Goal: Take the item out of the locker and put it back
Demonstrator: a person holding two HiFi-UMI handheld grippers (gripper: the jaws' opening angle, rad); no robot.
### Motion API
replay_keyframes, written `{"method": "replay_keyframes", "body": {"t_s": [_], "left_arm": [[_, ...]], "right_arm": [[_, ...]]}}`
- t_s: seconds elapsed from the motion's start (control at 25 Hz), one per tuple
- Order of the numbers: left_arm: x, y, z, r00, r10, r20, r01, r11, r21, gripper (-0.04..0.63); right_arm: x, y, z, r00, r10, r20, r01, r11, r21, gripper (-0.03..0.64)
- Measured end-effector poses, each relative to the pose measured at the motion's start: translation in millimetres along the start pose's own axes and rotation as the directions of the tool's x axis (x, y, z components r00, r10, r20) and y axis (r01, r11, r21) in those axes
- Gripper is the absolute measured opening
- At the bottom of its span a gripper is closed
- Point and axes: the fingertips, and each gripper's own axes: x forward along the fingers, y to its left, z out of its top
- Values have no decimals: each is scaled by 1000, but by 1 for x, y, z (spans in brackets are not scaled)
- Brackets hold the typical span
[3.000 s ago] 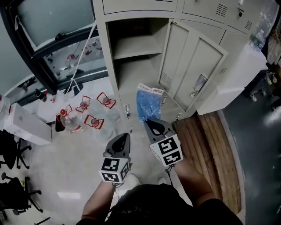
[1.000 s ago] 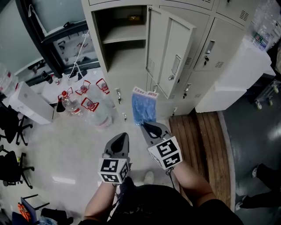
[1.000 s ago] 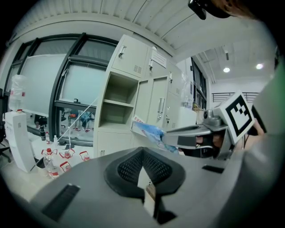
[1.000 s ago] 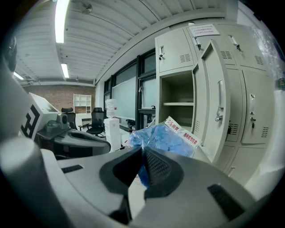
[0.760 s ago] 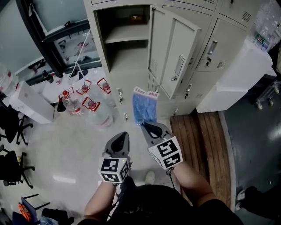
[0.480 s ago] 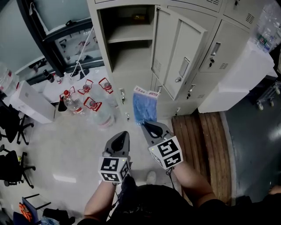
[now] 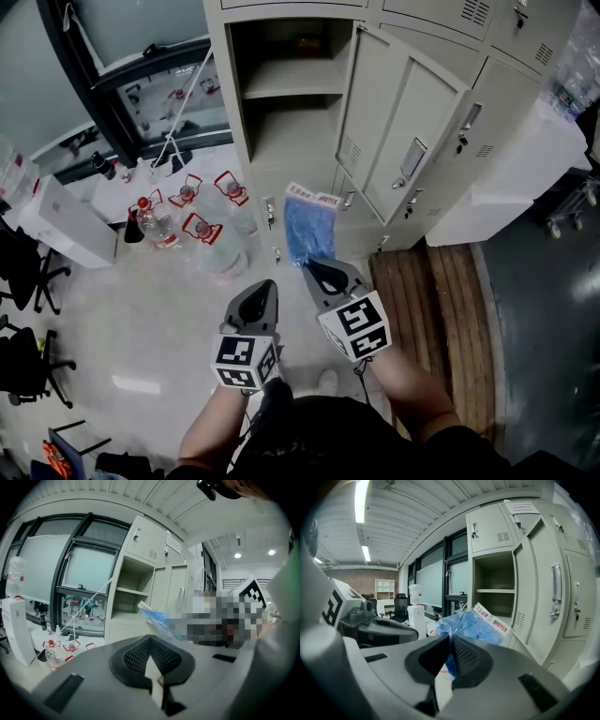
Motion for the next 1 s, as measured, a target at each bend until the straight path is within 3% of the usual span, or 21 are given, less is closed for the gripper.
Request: {"method": "replay_keyframes", "body": {"t_s": [1.0], "left_arm": [[46, 125, 36, 990, -143, -20, 143, 988, 50, 4]], "right_arm": [[126, -6, 45, 989, -150, -7, 150, 988, 26, 21]]}}
